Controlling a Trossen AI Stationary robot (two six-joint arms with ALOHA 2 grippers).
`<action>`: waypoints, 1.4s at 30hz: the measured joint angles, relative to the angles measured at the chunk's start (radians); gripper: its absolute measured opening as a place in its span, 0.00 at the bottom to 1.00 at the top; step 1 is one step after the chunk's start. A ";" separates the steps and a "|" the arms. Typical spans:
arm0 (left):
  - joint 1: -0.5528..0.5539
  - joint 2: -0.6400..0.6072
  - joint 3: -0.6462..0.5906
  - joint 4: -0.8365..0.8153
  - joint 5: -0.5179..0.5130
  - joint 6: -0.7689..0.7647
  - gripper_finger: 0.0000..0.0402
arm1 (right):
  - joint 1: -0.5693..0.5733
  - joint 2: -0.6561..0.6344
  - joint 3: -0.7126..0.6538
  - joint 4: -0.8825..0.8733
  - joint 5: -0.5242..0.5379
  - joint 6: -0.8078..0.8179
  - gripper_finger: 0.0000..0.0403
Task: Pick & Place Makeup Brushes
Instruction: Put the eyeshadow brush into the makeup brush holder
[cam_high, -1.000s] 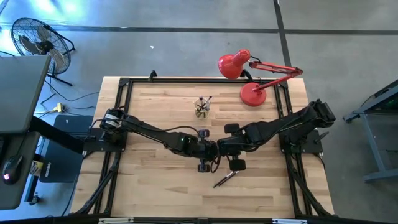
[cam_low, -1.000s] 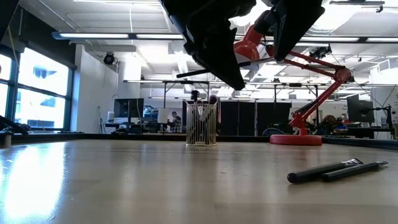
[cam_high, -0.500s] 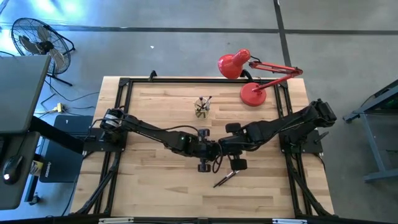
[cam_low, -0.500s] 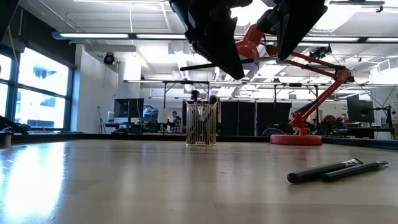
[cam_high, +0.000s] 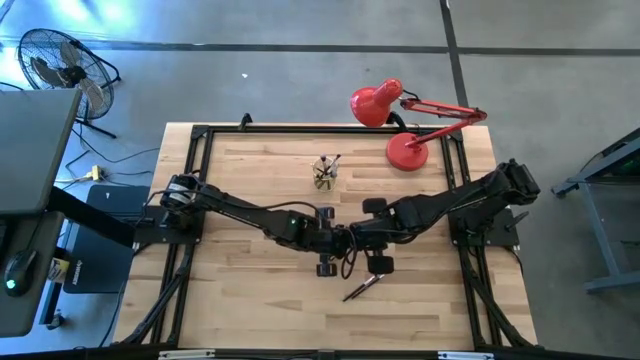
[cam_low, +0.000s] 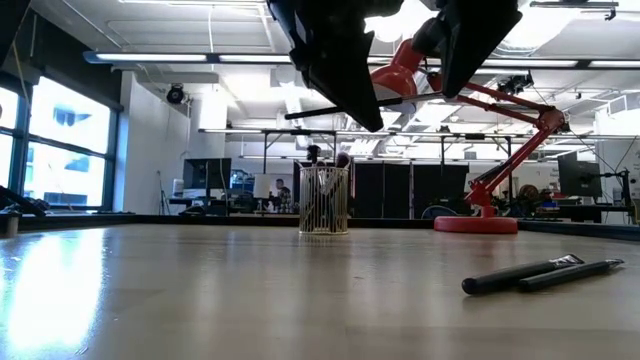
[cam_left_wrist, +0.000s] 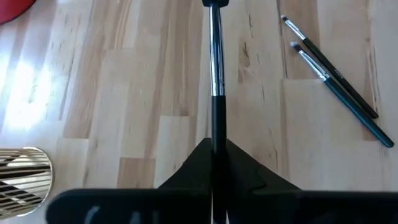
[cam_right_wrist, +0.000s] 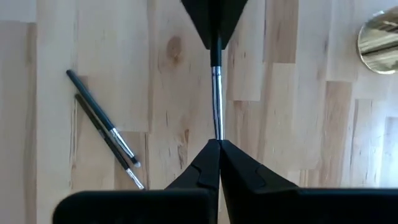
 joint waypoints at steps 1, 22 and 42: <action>0.000 0.000 0.000 0.000 0.001 -0.003 0.02 | 0.000 0.000 0.000 -0.001 0.000 0.012 0.02; 0.007 -0.046 -0.222 0.078 0.012 -0.225 0.02 | 0.107 -0.194 -0.100 -0.098 0.142 0.298 0.38; 0.007 -0.288 -0.780 1.458 0.036 -0.366 0.02 | 0.162 -0.459 -0.890 1.645 0.568 0.518 0.35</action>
